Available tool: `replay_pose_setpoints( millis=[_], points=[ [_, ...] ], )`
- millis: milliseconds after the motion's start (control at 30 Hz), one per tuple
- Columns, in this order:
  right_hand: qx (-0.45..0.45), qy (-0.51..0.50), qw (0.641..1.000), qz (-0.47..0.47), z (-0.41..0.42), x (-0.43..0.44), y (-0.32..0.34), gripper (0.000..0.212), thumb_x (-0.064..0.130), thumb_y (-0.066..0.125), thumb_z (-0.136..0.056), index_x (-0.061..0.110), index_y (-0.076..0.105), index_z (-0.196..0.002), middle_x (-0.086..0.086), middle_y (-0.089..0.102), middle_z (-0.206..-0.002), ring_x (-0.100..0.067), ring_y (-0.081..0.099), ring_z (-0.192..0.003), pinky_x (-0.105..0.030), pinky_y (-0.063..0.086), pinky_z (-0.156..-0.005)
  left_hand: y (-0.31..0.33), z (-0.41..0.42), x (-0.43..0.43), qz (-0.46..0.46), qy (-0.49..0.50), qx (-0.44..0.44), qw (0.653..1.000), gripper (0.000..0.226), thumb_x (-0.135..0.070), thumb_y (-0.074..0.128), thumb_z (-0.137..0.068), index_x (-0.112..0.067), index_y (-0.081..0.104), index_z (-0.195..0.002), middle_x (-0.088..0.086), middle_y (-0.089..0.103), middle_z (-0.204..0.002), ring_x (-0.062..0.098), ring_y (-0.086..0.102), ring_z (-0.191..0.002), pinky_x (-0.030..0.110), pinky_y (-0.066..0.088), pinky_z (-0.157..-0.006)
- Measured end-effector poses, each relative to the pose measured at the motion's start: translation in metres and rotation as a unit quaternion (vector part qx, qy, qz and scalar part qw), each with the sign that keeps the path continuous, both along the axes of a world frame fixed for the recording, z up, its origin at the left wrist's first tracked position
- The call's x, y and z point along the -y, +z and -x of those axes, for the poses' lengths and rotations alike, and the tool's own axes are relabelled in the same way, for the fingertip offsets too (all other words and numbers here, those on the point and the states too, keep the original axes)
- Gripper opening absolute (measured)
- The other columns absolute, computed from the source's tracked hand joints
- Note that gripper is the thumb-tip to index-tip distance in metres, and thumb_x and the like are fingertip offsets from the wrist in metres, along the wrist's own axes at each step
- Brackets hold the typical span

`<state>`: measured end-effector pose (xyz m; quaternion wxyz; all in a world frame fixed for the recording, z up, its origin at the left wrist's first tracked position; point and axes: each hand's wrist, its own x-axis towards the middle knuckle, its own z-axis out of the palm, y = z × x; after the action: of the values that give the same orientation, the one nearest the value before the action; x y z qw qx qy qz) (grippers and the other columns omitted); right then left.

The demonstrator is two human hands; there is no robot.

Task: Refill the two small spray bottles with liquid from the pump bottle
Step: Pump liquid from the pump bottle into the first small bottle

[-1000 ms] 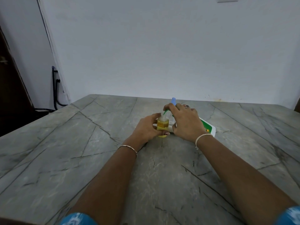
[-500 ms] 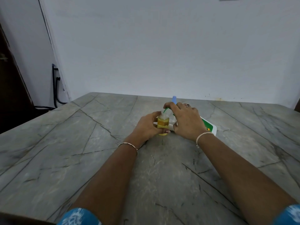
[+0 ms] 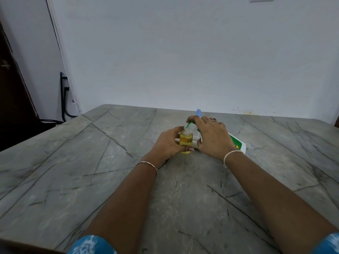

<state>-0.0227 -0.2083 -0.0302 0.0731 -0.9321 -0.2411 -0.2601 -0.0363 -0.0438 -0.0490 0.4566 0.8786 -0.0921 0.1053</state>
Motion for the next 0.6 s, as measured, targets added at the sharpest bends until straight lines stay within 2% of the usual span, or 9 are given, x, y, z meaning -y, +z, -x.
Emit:
replay_pose_setpoints(
  millis=[133, 333, 467, 600],
  points=[
    [0.012, -0.004, 1.000, -0.002, 0.0005, -0.0007, 0.0012, 0.061, 0.021, 0.064, -0.078, 0.031, 0.037, -0.132, -0.004, 0.058, -0.120, -0.028, 0.055, -0.109, -0.046, 0.045, -0.095, 0.0008, 0.0011, 0.0005, 0.000, -0.006, 0.001, 1.000, 0.084, -0.021, 0.087, -0.067, -0.012, 0.046, -0.140, 0.005, 0.062, -0.129, 0.020, 0.062, -0.113, 0.033, 0.049, -0.099],
    [0.013, 0.004, 1.000, -0.005, -0.0009, -0.0006, 0.0003, 0.063, 0.022, 0.065, -0.079, 0.033, 0.036, -0.133, -0.003, 0.058, -0.120, -0.028, 0.056, -0.109, -0.045, 0.045, -0.095, 0.0004, 0.0023, -0.0002, 0.009, -0.007, 0.001, 1.000, 0.081, -0.019, 0.087, -0.066, -0.013, 0.049, -0.138, 0.005, 0.064, -0.126, 0.015, 0.062, -0.105, 0.026, 0.048, -0.092],
    [0.016, 0.018, 1.000, -0.019, -0.0011, 0.0031, -0.0015, 0.071, 0.024, 0.065, -0.077, 0.037, 0.030, -0.137, -0.001, 0.059, -0.112, -0.026, 0.057, -0.103, -0.044, 0.047, -0.093, -0.0006, 0.0008, 0.0002, 0.022, -0.007, 0.000, 1.000, 0.082, -0.018, 0.088, -0.065, -0.013, 0.049, -0.137, 0.006, 0.064, -0.126, 0.020, 0.064, -0.108, 0.038, 0.050, -0.099],
    [0.025, 0.034, 0.997, -0.062, 0.0025, 0.0076, -0.0002, 0.082, 0.020, 0.064, -0.074, 0.036, 0.025, -0.144, -0.002, 0.061, -0.109, -0.026, 0.058, -0.098, -0.042, 0.047, -0.089, -0.0048, -0.0016, -0.0012, 0.037, -0.008, 0.006, 0.999, 0.081, -0.017, 0.090, -0.062, -0.016, 0.052, -0.134, 0.004, 0.067, -0.119, 0.020, 0.066, -0.105, 0.043, 0.052, -0.096]
  ],
)
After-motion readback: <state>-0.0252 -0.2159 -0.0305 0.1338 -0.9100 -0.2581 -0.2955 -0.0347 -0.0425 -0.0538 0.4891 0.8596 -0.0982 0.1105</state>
